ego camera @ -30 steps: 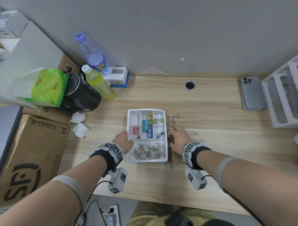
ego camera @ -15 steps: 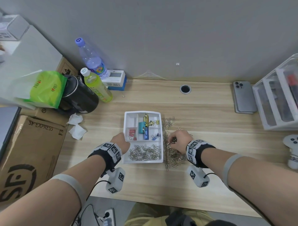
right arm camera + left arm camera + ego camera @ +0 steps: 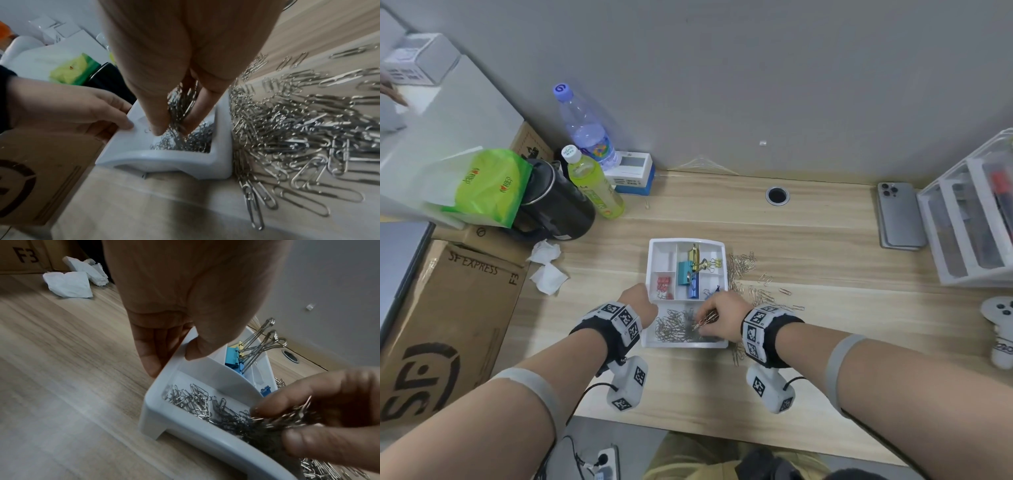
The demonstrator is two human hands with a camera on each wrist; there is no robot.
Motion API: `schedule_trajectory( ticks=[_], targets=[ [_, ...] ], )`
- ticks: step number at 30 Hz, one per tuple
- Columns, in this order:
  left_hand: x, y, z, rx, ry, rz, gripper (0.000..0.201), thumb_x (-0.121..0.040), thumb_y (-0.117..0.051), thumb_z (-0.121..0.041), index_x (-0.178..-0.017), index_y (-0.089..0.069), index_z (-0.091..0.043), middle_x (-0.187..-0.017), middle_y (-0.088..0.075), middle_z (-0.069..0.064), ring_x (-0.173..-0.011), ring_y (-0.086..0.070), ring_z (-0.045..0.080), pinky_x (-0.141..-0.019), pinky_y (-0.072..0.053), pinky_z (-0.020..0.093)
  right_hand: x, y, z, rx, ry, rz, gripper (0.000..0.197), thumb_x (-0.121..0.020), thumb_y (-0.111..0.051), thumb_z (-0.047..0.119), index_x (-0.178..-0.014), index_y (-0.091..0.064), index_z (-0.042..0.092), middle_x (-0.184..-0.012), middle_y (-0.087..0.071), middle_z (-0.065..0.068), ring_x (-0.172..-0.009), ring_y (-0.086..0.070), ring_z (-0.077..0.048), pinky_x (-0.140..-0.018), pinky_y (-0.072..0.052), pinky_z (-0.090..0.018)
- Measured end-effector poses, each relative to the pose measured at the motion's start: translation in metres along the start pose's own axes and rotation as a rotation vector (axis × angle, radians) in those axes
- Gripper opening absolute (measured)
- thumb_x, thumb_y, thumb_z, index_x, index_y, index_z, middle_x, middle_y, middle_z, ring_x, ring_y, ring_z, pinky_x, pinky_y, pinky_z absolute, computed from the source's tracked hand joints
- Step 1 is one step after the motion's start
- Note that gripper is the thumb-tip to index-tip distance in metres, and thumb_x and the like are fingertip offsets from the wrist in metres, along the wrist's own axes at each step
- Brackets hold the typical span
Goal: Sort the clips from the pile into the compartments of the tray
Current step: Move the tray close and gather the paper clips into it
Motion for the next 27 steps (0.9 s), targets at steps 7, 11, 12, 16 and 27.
schedule_trajectory(
  ticks=[7, 11, 12, 16, 27],
  targets=[
    [-0.001, 0.002, 0.001, -0.005, -0.004, -0.009, 0.016, -0.09, -0.047, -0.011, -0.106, -0.051, -0.01, -0.1, -0.057, 0.007, -0.081, -0.059, 0.024, -0.064, -0.052, 0.03, -0.001, -0.005, -0.003, -0.037, 0.023, 0.051, 0.028, -0.086, -0.064, 0.007, -0.106, -0.076, 0.022, -0.113, -0.071, 0.007, -0.102, -0.065, -0.008, -0.093, -0.05, -0.02],
    [-0.002, 0.006, 0.004, -0.009, 0.007, -0.017, 0.018, -0.089, -0.047, -0.01, -0.106, -0.052, -0.01, -0.095, -0.056, 0.006, -0.078, -0.058, 0.023, -0.069, -0.056, 0.034, -0.003, 0.012, -0.011, -0.095, -0.016, -0.079, 0.018, -0.086, -0.065, 0.012, -0.095, -0.074, 0.027, -0.09, -0.069, 0.012, -0.075, -0.065, -0.002, -0.063, -0.051, -0.014],
    [-0.002, 0.007, 0.006, -0.018, 0.011, -0.019, 0.019, -0.089, -0.046, -0.01, -0.107, -0.052, -0.01, -0.094, -0.056, 0.005, -0.078, -0.058, 0.023, -0.07, -0.056, 0.034, -0.004, 0.018, -0.014, -0.07, -0.023, -0.131, 0.017, -0.087, -0.064, 0.014, -0.096, -0.07, 0.027, -0.091, -0.068, 0.012, -0.077, -0.066, -0.003, -0.061, -0.05, -0.014],
    [-0.004, 0.012, 0.011, -0.038, 0.037, -0.022, 0.017, -0.09, -0.046, -0.008, -0.106, -0.05, -0.011, -0.085, -0.051, 0.002, -0.072, -0.057, 0.021, -0.072, -0.058, 0.035, -0.016, 0.045, -0.035, 0.202, -0.111, -0.3, 0.034, -0.085, -0.06, 0.016, -0.119, -0.06, 0.02, -0.118, -0.056, 0.001, -0.111, -0.055, -0.019, -0.092, -0.049, -0.031],
    [-0.011, 0.013, 0.023, 0.023, -0.016, 0.011, 0.022, -0.086, -0.051, -0.024, -0.106, -0.055, -0.016, -0.095, -0.061, 0.003, -0.079, -0.065, 0.021, -0.065, -0.06, 0.036, -0.052, 0.046, -0.049, 0.456, -0.128, -0.146, 0.077, -0.078, -0.06, 0.037, -0.147, -0.03, 0.022, -0.154, -0.024, -0.004, -0.143, -0.017, -0.027, -0.116, -0.027, -0.049]
  ],
)
Point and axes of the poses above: each hand's wrist, its own x-axis away from the middle knuckle, its own y-axis out of the back of the hand, z = x × y, the point moved 2 cm from there along -x, towards the middle knuckle
